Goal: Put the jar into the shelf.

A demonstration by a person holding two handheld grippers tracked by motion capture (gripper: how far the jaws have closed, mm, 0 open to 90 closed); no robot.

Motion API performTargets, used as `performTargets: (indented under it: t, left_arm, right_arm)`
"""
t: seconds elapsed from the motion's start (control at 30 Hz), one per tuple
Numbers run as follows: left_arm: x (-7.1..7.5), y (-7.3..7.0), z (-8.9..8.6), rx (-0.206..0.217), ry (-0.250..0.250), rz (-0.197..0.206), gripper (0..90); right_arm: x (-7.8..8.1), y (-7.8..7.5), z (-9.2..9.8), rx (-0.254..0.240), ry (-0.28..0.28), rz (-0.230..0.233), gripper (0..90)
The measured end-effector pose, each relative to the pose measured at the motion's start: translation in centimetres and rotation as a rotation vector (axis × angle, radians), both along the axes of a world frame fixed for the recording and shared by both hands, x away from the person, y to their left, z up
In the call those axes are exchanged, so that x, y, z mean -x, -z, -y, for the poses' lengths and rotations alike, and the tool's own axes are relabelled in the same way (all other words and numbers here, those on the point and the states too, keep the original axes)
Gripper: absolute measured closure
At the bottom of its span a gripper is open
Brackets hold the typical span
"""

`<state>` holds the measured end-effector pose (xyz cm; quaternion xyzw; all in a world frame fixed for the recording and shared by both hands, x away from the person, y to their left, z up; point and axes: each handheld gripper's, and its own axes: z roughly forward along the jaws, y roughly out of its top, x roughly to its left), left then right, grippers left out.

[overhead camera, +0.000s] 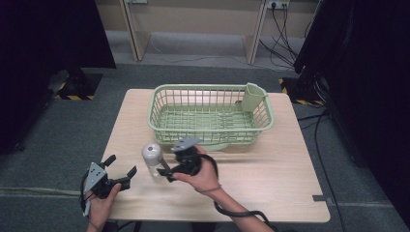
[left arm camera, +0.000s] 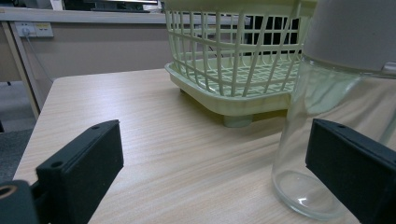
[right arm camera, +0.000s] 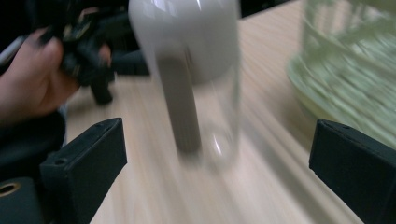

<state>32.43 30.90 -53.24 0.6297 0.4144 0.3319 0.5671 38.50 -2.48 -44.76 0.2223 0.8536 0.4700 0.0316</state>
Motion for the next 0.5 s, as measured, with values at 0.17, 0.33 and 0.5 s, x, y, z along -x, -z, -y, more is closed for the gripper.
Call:
performTargets:
  t: [0.17,0.33,0.5]
  left_arm:
    - [-0.1,0.0,0.1,-0.004,-0.011,-0.005,3.7]
    - [0.0,0.0,0.2,-0.013,-0.017,-0.004,3.7]
    - [0.0,0.0,0.1,-0.007,-0.016,-0.003,3.7]
  right_arm:
    - [3.1,0.8,10.0,0.014,0.067,0.026,4.4]
    - [6.0,2.0,16.4,0.028,0.133,0.05,4.5]
    - [7.0,3.0,18.7,0.016,0.19,0.041,4.7]
